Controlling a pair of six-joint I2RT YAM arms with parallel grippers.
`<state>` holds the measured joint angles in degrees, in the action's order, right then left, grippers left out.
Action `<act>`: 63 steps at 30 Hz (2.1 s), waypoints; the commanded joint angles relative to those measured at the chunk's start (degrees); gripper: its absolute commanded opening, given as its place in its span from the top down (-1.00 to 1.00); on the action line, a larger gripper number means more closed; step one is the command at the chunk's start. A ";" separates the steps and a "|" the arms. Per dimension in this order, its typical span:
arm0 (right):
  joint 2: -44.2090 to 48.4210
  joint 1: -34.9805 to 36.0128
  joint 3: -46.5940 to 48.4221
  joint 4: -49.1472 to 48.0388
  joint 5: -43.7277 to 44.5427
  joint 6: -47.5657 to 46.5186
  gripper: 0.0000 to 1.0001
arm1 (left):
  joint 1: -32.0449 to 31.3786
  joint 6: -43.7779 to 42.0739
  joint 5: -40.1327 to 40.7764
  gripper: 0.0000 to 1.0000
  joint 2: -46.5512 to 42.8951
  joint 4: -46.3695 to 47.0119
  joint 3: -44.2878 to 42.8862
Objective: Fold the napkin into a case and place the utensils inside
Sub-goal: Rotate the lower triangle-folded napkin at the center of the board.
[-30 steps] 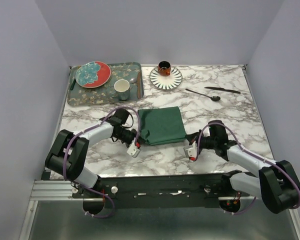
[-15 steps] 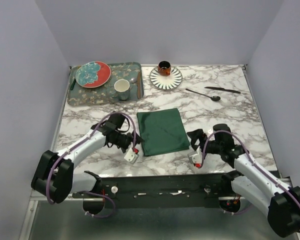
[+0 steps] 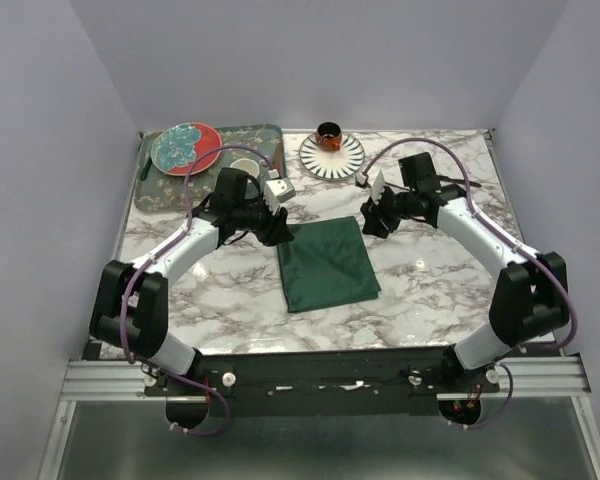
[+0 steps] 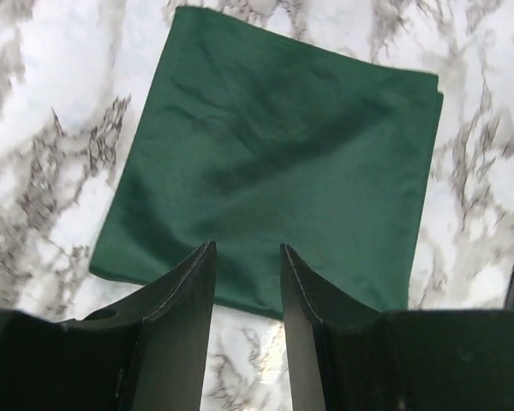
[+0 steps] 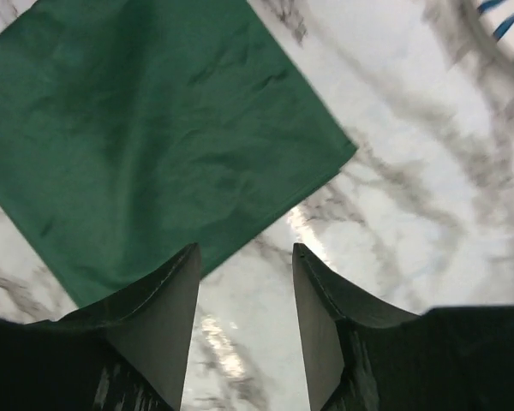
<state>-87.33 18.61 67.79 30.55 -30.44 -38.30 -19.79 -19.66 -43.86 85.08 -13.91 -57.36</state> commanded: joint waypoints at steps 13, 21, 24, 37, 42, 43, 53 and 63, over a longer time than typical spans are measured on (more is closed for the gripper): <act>-16.81 -1.03 -3.45 12.96 -2.00 26.79 0.01 | 0.54 31.70 14.15 0.26 21.52 1.97 -7.32; -23.14 -0.95 1.18 16.29 3.01 24.86 0.03 | 0.63 28.80 15.29 0.30 21.45 -4.01 -5.04; -26.48 -0.94 6.63 18.32 5.38 23.54 0.03 | 0.63 27.92 14.59 0.22 19.60 -6.47 -3.37; -18.08 -3.49 17.39 24.04 6.54 24.58 -0.36 | -0.51 0.01 15.54 0.11 6.15 -19.57 -6.96; -13.22 -4.81 4.14 22.72 -0.58 32.84 -0.43 | -3.14 -7.05 19.68 0.14 9.22 -17.91 -8.73; -13.22 -4.99 2.71 22.28 -2.85 33.99 -0.44 | -3.67 -7.93 20.56 0.13 10.62 -17.03 -8.73; -20.85 -5.69 -0.29 17.89 -5.95 40.85 -0.45 | -8.42 -12.33 27.07 0.14 14.42 -15.79 -5.49; -32.28 -5.87 14.79 17.18 -4.54 41.82 -0.33 | -9.83 -7.07 26.54 0.18 10.02 -15.89 3.05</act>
<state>-113.99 13.15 74.15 51.05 -36.34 3.18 -29.32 -30.55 -17.98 96.60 -28.99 -57.28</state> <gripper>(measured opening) 0.684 0.412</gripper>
